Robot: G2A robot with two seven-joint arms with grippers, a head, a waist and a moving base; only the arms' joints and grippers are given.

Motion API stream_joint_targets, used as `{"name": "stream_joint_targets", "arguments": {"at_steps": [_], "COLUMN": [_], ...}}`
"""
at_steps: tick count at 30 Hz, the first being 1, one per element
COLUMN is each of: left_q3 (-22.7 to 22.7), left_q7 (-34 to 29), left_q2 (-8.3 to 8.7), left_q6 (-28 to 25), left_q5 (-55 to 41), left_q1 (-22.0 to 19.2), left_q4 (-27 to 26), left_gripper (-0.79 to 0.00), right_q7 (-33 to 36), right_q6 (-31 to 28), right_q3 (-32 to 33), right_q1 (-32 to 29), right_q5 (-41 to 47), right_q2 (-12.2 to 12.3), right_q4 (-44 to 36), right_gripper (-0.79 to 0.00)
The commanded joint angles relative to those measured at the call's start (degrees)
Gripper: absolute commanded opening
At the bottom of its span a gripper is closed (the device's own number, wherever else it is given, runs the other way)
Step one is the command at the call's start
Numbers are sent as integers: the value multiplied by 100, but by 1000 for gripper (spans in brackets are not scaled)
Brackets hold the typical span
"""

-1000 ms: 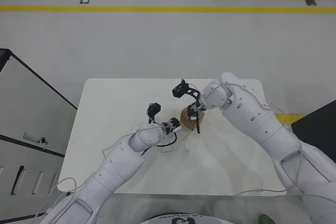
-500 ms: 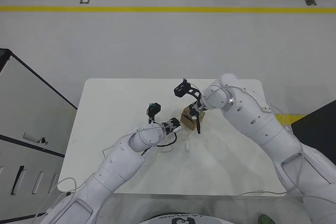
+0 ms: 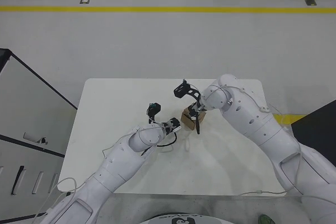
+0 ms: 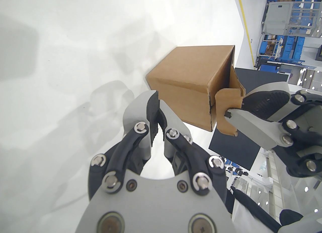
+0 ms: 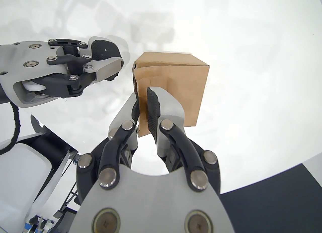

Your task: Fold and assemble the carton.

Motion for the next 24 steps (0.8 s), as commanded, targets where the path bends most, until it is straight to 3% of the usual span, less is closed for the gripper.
{"name": "stream_joint_targets", "arguments": {"at_steps": [1,11,19,24], "left_q3": [0,0,0,0], "left_q7": [0,0,0,0], "left_q2": [0,0,0,0], "left_q6": [0,0,0,0], "left_q5": [0,0,0,0], "left_q1": [0,0,0,0], "left_q4": [0,0,0,0], "left_gripper": [-785,-785,-785,-785], "right_q7": [2,-30,-54,-79], "right_q6": [-14,-41,-36,-25], "right_q3": [-11,-106,-128,-57], "right_q1": [1,31,62,70], "right_q5": [19,46,73,148], "right_q2": [-14,-107,-166,-176], "right_q4": [42,264,403,441], "right_gripper": [-760,-736,-643,-650]}}
